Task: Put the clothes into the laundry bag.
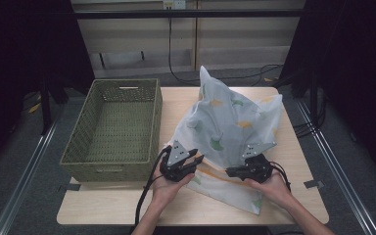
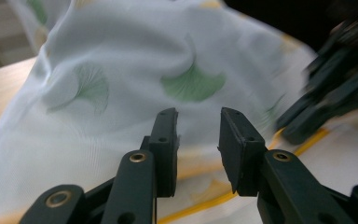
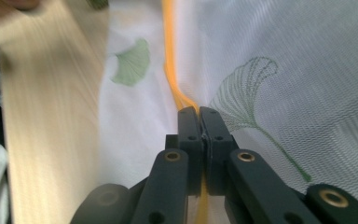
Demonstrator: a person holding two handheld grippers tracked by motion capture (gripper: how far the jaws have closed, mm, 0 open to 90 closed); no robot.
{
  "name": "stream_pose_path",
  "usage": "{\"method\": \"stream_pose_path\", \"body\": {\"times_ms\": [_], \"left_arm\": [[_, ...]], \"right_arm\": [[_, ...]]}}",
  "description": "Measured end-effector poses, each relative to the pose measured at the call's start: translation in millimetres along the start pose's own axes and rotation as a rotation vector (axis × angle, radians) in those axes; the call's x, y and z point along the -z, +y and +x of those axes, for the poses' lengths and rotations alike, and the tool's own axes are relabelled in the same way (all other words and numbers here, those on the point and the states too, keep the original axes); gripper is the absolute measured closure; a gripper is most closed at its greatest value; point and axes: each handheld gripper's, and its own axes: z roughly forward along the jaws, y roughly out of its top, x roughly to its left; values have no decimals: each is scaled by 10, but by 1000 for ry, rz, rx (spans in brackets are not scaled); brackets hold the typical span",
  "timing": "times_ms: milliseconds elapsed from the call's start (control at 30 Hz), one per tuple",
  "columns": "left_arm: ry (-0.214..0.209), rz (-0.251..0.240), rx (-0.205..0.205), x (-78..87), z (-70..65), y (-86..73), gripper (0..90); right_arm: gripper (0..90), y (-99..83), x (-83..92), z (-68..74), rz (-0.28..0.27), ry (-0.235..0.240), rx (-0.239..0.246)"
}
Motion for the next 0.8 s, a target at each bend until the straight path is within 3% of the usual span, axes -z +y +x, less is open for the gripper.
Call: {"method": "stream_pose_path", "body": {"times_ms": [100,133,200,233,300,333,400,500,533,600,667,800], "left_arm": [[8,0,-28,-48,57,73,673],[31,35,-25,-103,97,66,677],[38,114,-15,-244,185,-6,678],[66,160,-24,-297,210,-59,681],[67,215,2,-362,248,-163,691],[82,257,-12,-385,251,-205,688],[67,313,2,-431,256,-280,676],[58,373,-33,-488,237,-349,654],[40,376,-15,-491,225,-357,644],[42,415,-44,-467,200,-345,641],[8,403,-11,-489,194,-369,642],[-37,408,13,-494,186,-376,662]], "right_arm": [[879,-43,-48,-38,41,-8,4],[878,-51,-53,-48,51,-10,3],[877,-65,-36,-68,60,-20,2],[877,-76,-25,-76,64,-32,8],[875,-111,-6,-108,69,-40,6],[875,-131,5,-126,77,-43,0],[871,-162,18,-167,87,-68,-7],[855,-189,32,-234,108,-109,-20],[856,-198,34,-255,102,-108,-24],[851,-201,52,-271,100,-129,-26],[856,-201,62,-271,105,-152,-26],[876,-206,70,-309,113,-190,-19]]}}
